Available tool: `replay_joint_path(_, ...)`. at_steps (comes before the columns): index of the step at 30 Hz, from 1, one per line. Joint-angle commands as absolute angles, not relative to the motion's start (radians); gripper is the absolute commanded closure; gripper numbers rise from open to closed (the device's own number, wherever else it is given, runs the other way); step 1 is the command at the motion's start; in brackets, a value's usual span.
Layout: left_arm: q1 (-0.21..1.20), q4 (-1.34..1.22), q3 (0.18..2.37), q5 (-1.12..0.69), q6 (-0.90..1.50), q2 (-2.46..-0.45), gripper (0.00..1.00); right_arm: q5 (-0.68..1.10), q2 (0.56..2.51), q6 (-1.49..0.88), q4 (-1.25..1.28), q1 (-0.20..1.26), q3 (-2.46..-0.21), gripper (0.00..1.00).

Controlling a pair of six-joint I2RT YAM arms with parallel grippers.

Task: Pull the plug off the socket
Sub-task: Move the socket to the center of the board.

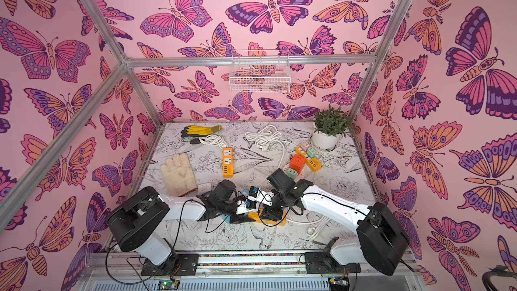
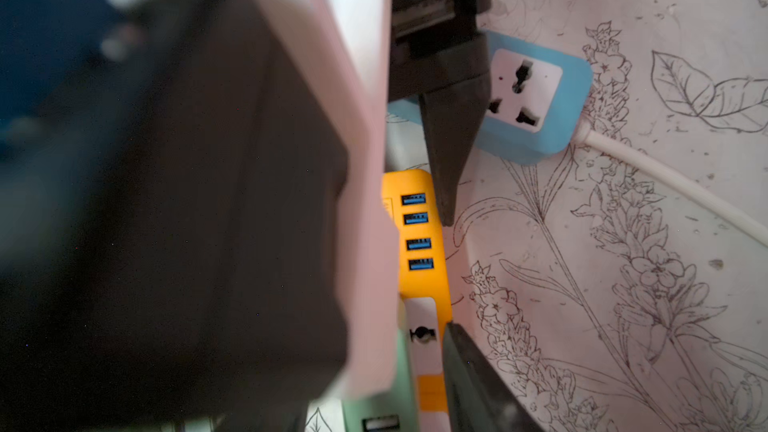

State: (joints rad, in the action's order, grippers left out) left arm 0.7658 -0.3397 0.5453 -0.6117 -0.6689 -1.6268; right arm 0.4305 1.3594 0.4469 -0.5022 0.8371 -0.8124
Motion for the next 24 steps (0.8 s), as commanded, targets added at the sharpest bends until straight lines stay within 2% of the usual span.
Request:
replay_joint_path(1, 0.756, -0.288, 0.522, -0.565, -0.658, -1.618, 0.49, 0.462, 1.379, 0.478, -0.577, 0.834, -0.82, 0.48)
replay_joint_path(12, 0.756, -0.293, 0.5, -0.501, -0.676, -1.593, 0.49, 0.512, 1.301, 0.413, -0.513, 0.772, -0.782, 0.41)
replay_joint_path(18, 0.756, -0.315, 0.466, -0.412, -0.667, -1.539, 0.49, 0.504, 1.184, 0.147, -0.297, 0.76, -0.693, 0.36)
replay_joint_path(24, 0.756, -0.325, 0.462, -0.4, -0.666, -1.534, 0.49, 0.45, 1.058, 0.228, -0.231, 0.779, -0.592, 0.33)
